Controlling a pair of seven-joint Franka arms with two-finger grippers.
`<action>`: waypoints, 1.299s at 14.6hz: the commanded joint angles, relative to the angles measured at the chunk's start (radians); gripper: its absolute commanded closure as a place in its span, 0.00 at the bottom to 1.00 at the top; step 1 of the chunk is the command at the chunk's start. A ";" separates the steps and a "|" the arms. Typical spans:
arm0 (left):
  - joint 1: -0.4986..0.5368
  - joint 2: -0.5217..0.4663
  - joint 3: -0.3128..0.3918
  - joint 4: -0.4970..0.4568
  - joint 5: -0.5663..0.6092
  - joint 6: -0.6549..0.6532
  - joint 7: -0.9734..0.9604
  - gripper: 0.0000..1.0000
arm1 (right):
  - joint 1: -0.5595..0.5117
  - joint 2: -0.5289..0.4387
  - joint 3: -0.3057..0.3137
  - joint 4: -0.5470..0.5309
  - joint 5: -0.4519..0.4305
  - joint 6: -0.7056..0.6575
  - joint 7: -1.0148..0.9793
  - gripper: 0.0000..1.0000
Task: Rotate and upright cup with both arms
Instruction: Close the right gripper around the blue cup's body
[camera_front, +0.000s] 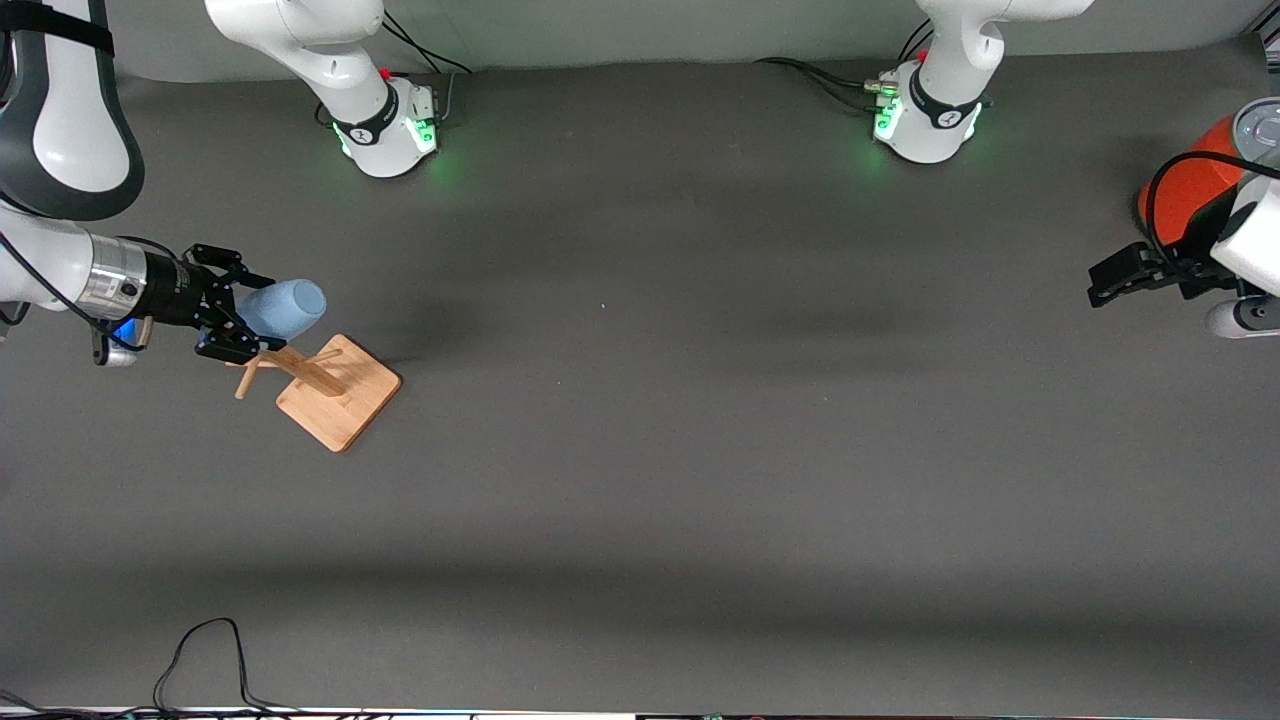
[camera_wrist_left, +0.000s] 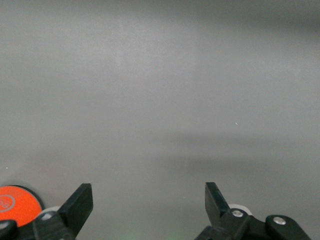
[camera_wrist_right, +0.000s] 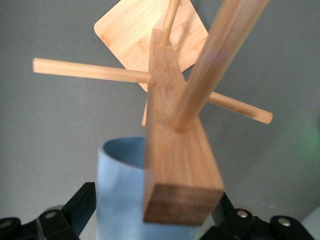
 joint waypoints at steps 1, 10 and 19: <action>-0.005 -0.012 0.001 -0.012 0.007 0.000 0.013 0.00 | -0.004 0.000 -0.002 -0.024 0.029 0.033 -0.026 0.00; -0.005 -0.009 0.001 -0.012 0.004 0.000 0.013 0.00 | 0.000 -0.007 0.000 0.014 0.029 -0.001 -0.026 0.28; -0.005 -0.008 0.001 -0.012 0.004 0.001 0.013 0.00 | 0.016 -0.027 0.056 0.088 0.066 -0.047 0.088 0.27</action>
